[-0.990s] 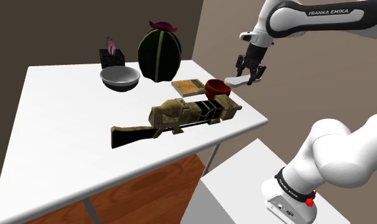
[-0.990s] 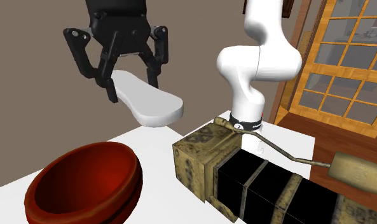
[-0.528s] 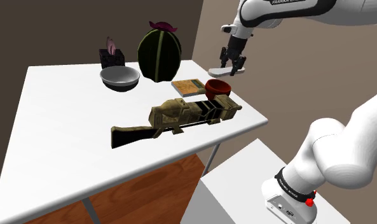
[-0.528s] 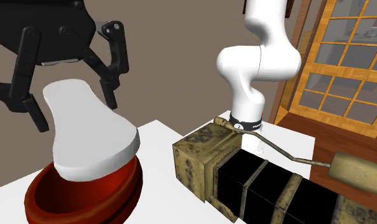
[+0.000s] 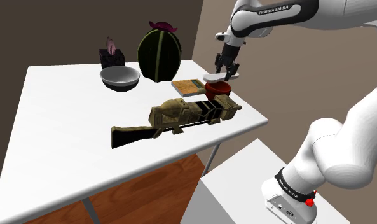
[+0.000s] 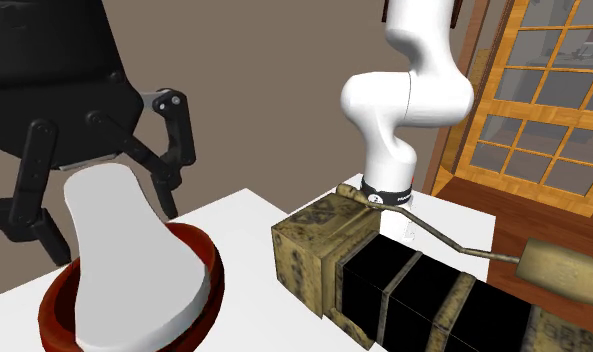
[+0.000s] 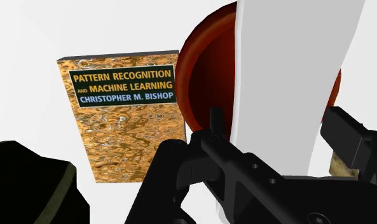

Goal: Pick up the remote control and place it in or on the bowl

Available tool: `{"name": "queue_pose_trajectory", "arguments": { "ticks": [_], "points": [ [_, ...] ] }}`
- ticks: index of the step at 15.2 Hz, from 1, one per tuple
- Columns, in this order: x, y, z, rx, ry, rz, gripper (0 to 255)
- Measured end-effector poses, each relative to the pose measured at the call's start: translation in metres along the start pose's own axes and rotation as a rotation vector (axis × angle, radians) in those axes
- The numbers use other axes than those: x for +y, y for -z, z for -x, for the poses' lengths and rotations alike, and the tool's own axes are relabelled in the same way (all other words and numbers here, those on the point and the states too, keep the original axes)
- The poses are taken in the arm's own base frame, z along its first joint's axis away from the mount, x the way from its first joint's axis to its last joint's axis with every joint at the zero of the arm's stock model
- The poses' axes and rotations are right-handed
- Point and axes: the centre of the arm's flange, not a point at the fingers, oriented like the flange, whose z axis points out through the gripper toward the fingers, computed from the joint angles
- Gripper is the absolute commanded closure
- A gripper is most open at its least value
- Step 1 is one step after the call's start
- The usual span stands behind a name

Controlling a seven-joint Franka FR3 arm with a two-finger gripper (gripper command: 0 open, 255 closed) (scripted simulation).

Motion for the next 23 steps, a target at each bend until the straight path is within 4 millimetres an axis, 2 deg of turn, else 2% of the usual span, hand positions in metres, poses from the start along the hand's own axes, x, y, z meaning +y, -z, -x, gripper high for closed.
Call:
{"name": "queue_pose_trajectory", "arguments": {
  "ticks": [7, 13, 14, 20, 23],
  "points": [
    [0.001, -0.034, 0.000, 0.000, 0.000, 0.001, 255],
    [0.002, -0.036, 0.000, 0.001, 0.000, 0.005, 255],
    [0.002, -0.036, 0.000, 0.001, -0.001, 0.005, 0],
    [0.001, -0.038, 0.000, 0.000, 0.000, 0.001, 0],
    [0.000, -0.009, 0.000, 0.000, 0.000, 0.003, 0]
  ]
}}
